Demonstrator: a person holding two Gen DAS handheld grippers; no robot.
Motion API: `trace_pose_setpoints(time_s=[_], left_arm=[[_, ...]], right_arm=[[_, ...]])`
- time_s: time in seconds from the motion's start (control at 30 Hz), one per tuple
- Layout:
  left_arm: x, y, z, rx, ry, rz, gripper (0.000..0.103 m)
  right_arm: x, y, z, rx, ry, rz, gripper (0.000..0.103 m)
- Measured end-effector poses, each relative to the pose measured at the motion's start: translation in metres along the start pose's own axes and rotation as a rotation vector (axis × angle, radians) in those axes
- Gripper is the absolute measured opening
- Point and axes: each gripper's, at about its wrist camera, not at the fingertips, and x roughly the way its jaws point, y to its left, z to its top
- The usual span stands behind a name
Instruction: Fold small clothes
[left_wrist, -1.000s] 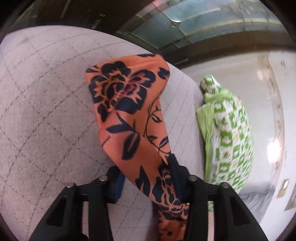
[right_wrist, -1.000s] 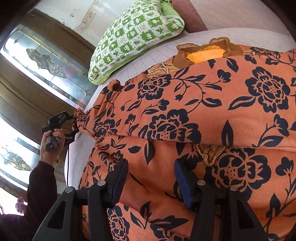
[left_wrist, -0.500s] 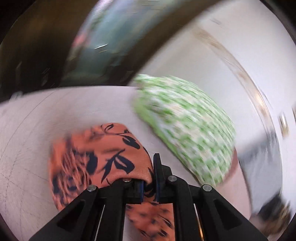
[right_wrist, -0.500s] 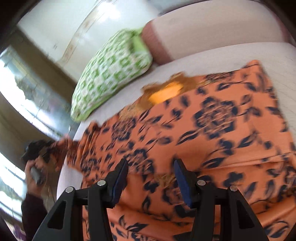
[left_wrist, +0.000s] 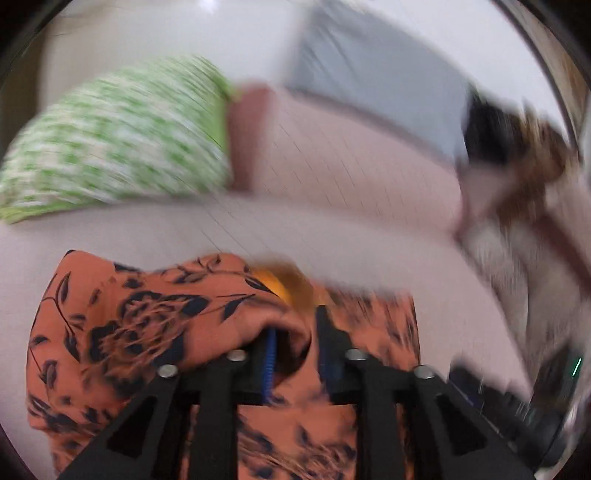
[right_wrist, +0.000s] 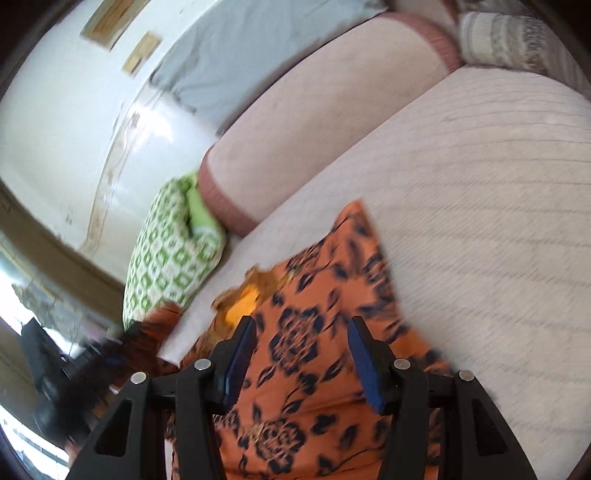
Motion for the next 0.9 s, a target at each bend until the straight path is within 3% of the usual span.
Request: trace_pose_setpoints(time_s=[0.03,0.1,0.13,0.2,0.3,0.43,0.53,0.6,0.7,0.8,0.9], left_arm=[[0.012,-0.014,-0.006,0.043,0.061,0.003,0.033],[0.012,-0.022,-0.01,0.086,0.091,0.007,0.038],[0.008,-0.021,-0.009,0.087,0.088,-0.002,0.05],[-0.017,-0.004,-0.001,0.048,0.033,-0.061,0.064],[-0.056,0.034,0.013,-0.029,-0.083,-0.063,0.077],[-0.083,0.097,0.025,-0.165,-0.164,0.041,0.08],[-0.08,0.153,0.019,-0.306,-0.112,0.177,0.08],[-0.067,0.186,0.01,-0.398,-0.033,0.268,0.08],[-0.043,0.217,-0.008,-0.472,0.103,0.372,0.08],[-0.031,0.228,-0.022,-0.459,0.176,0.446,0.08],[-0.028,0.227,-0.026,-0.415,0.196,0.447,0.08]], right_arm=[[-0.001,-0.007,0.005,0.014,-0.005,-0.014,0.056],[-0.002,-0.016,0.012,0.038,-0.007,-0.021,0.06],[-0.002,-0.02,0.014,0.055,-0.013,-0.028,0.065],[-0.001,-0.027,0.018,0.088,-0.022,-0.025,0.068],[0.004,-0.029,0.02,0.095,0.0,-0.009,0.069],[0.018,-0.019,0.013,0.076,0.069,0.043,0.069],[0.03,-0.003,0.004,0.021,0.117,0.046,0.069],[0.038,0.015,-0.004,-0.053,0.161,0.042,0.069],[0.053,0.051,-0.024,-0.265,0.222,-0.05,0.069],[0.066,0.09,-0.047,-0.526,0.224,-0.134,0.069],[0.076,0.123,-0.067,-0.733,0.202,-0.175,0.069]])
